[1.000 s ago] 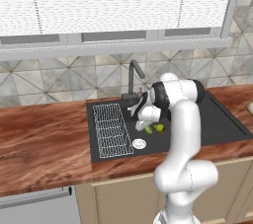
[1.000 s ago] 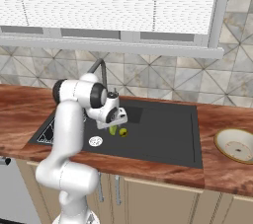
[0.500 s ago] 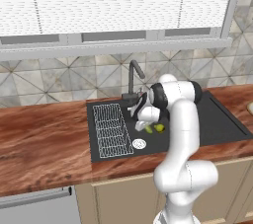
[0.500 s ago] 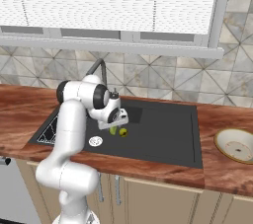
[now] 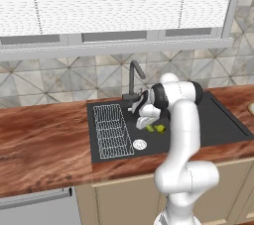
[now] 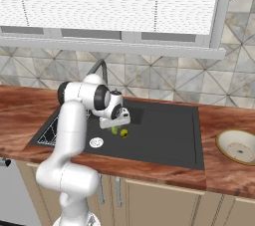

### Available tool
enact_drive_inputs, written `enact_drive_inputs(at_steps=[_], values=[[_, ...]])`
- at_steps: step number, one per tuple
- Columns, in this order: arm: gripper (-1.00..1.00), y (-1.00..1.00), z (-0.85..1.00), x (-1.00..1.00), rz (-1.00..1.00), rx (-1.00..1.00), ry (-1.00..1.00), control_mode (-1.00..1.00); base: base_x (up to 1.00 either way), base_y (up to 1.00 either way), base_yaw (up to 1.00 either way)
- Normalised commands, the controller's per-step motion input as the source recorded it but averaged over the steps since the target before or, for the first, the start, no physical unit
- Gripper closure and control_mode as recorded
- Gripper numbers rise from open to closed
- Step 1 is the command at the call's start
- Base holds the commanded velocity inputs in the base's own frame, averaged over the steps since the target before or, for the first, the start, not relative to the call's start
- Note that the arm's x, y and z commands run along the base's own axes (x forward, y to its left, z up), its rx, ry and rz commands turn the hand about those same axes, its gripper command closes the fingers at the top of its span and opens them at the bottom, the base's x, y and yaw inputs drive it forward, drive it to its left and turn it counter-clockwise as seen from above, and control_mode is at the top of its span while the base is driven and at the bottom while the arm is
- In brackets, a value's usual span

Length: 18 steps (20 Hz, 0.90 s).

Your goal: Remove the mango and pear from the sink. Then move the bowl and cup from the counter to the sink for washing.

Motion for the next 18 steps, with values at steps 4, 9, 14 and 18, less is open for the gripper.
enact_drive_inputs(at_steps=[4,9,14,18], values=[[1.0,-0.1,0.08,-0.32,0.0,0.0,-0.02,-1.0,0.0,0.0,0.0],[1.0,-0.08,0.14,-0.3,0.0,0.01,-0.04,-1.0,0.0,0.0,0.0],[1.0,0.0,0.31,-0.24,0.04,0.03,-0.11,-1.0,0.0,0.0,0.0],[1.0,-0.06,0.27,-0.32,0.05,0.01,-0.13,-1.0,0.0,0.0,0.0]])
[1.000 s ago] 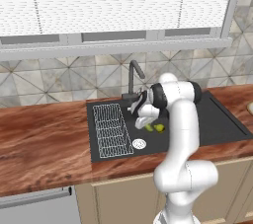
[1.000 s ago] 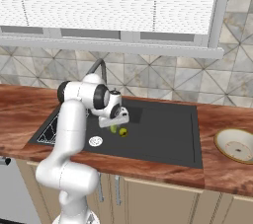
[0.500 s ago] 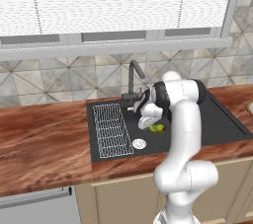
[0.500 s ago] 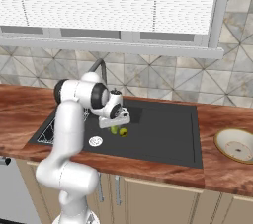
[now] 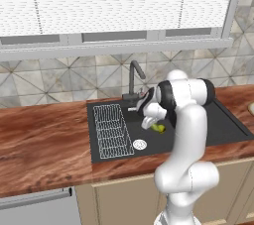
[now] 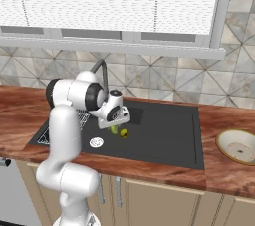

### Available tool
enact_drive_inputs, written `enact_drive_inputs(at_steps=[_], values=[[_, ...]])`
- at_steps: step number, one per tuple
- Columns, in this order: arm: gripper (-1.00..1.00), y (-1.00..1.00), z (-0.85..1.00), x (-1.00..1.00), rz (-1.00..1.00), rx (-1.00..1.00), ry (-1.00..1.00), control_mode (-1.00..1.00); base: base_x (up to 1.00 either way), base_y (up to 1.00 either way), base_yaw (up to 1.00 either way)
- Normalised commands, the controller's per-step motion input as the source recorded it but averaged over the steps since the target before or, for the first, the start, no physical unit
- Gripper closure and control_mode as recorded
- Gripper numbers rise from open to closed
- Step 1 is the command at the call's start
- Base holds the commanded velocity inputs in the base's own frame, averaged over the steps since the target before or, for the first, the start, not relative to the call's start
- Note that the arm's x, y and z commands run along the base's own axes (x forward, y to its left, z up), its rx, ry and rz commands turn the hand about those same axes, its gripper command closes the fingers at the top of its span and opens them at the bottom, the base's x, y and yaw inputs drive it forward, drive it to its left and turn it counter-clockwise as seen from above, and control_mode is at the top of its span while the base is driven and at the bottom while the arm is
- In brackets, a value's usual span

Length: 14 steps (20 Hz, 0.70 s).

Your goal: Remove the mango and pear from the sink. Then move the bowl and cup from the counter to the sink for washing.

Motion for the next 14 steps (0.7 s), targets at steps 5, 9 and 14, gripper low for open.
enact_drive_inputs(at_steps=[5,9,14], values=[[1.0,-0.03,0.38,-0.28,0.06,0.02,-0.08,-1.0,0.0,0.0,0.0],[1.0,-0.01,0.54,-0.18,0.02,0.01,0.0,-1.0,0.0,0.0,0.0],[1.0,-0.02,0.51,-0.18,0.01,0.0,0.0,-1.0,0.0,0.0,0.0]])
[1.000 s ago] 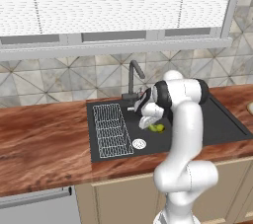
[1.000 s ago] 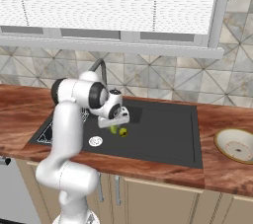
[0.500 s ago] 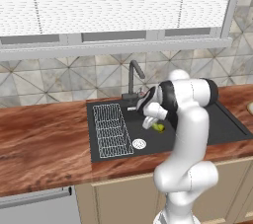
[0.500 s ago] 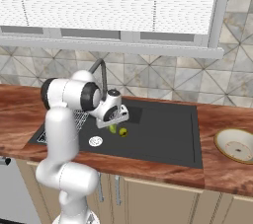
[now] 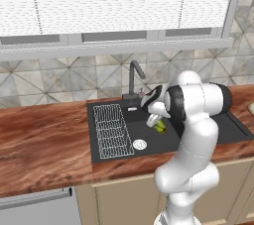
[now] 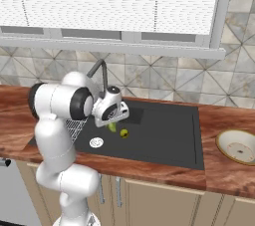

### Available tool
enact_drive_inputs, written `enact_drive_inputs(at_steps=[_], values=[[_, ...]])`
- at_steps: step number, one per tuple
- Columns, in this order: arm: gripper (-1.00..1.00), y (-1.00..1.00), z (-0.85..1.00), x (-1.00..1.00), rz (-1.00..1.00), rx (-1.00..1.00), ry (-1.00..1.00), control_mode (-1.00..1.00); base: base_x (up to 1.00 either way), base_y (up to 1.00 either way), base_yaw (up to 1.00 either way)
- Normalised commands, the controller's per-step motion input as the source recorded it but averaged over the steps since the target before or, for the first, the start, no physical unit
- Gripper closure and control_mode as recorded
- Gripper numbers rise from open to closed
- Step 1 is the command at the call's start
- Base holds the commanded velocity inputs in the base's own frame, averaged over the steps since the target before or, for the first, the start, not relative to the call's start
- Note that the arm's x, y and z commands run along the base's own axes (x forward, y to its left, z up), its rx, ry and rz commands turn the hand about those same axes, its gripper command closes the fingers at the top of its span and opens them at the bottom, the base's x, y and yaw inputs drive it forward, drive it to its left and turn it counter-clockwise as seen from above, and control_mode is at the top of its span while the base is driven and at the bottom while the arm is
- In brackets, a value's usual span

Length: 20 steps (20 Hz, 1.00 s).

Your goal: Remove the mango and pear from the sink. Then move the bowl and cup from the counter to the sink for washing.

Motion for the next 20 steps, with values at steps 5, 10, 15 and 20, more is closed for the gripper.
enact_drive_inputs(at_steps=[5,10,15,20], values=[[1.0,-0.03,0.43,-0.26,0.0,0.0,0.0,-1.0,0.0,0.0,0.0],[1.0,-0.01,0.4,-0.33,-0.02,0.0,0.01,-1.0,0.0,0.0,0.0],[1.0,0.0,0.37,-0.39,-0.05,0.0,0.0,-1.0,0.0,0.0,0.0],[1.0,0.01,0.36,-0.44,-0.09,0.01,0.0,-1.0,0.0,0.0,0.0]])
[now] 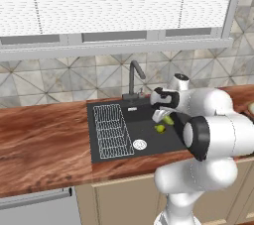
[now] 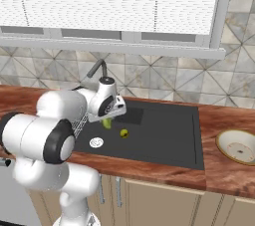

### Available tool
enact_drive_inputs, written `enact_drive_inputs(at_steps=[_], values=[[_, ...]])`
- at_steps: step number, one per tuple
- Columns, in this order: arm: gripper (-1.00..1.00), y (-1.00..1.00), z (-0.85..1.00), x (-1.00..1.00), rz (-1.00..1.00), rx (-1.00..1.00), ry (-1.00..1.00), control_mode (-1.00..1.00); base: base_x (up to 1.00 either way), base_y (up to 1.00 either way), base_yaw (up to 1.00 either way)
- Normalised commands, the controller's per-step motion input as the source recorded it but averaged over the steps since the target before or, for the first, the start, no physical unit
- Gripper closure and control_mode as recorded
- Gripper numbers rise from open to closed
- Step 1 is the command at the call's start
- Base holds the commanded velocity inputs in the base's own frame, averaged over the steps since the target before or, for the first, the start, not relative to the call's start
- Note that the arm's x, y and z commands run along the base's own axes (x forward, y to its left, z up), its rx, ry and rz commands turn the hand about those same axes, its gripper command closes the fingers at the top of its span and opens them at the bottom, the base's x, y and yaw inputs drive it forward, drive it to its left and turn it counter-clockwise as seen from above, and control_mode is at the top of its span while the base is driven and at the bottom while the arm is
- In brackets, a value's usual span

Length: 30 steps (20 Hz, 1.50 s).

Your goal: Remove the mango and pear from the sink. Then move the bowl and cup from the counter to the sink for washing.

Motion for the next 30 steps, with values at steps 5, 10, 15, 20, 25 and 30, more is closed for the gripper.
enact_drive_inputs(at_steps=[5,10,15,20,25,30], values=[[1.0,0.09,0.3,-0.48,-0.14,0.0,0.0,-1.0,0.0,0.0,0.0],[1.0,0.27,0.27,-0.4,-0.07,0.0,-0.1,-1.0,0.0,0.0,0.0],[1.0,0.4,0.19,-0.32,-0.03,-0.01,-0.2,-1.0,0.0,0.0,0.0],[1.0,0.44,0.1,-0.36,-0.11,0.0,-0.05,-1.0,0.0,0.0,0.0],[1.0,0.52,0.18,-0.23,-0.07,0.0,0.0,-1.0,0.0,0.0,0.0],[1.0,0.51,0.26,-0.15,0.0,0.0,0.0,-1.0,0.0,0.0,0.0]])
